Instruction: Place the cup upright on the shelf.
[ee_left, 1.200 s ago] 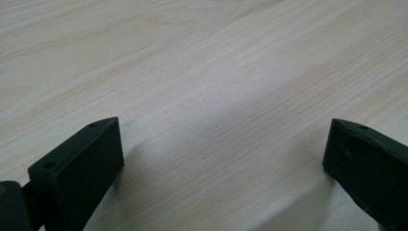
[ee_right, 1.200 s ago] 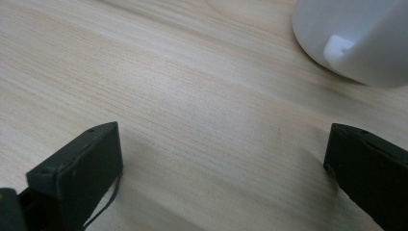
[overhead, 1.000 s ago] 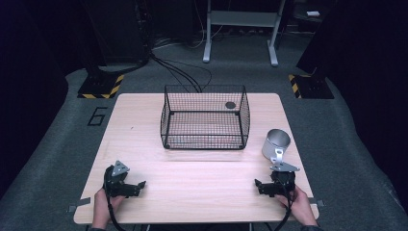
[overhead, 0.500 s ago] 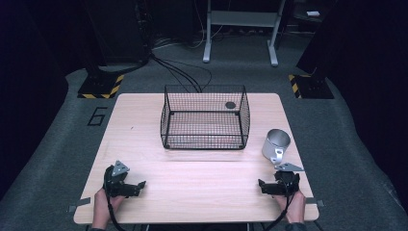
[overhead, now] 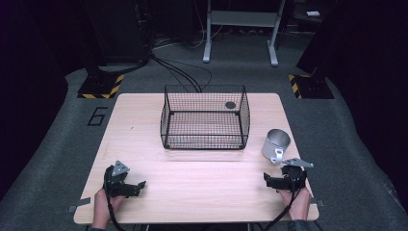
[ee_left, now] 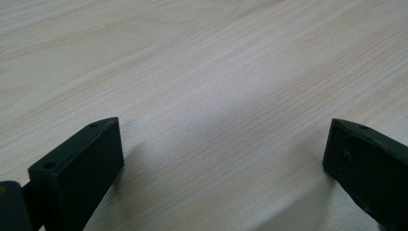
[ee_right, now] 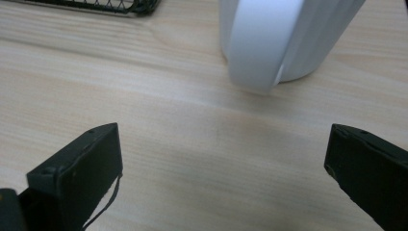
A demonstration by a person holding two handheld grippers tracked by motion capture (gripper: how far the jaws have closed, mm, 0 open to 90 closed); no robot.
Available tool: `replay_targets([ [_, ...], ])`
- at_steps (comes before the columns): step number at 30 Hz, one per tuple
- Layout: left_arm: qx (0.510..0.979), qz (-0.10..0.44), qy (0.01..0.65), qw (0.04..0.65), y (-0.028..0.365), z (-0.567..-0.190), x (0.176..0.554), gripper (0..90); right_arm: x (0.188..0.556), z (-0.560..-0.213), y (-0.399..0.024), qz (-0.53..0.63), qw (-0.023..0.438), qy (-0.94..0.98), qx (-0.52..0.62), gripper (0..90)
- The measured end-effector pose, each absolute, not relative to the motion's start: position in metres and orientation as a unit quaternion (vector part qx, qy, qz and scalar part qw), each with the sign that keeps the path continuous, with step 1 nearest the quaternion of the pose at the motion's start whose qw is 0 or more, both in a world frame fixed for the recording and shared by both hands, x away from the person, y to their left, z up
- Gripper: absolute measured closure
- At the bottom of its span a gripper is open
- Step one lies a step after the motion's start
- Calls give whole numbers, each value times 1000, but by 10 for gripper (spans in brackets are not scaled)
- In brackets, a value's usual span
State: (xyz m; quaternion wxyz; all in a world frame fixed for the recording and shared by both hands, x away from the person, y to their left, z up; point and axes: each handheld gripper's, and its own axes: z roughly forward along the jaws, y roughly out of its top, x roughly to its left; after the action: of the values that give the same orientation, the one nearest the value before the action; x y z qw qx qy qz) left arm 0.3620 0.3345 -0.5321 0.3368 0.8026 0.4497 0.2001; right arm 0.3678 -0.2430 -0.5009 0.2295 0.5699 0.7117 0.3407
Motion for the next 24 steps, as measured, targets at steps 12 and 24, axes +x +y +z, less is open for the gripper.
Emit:
replay_targets([
  [12,801,200,451,339,334,-532,362,4,385,-475,-248,347,244,696,580,0],
  [24,802,200,450,337,334,-532,362,4,412,-452,-249,342,252,692,584,0],
])
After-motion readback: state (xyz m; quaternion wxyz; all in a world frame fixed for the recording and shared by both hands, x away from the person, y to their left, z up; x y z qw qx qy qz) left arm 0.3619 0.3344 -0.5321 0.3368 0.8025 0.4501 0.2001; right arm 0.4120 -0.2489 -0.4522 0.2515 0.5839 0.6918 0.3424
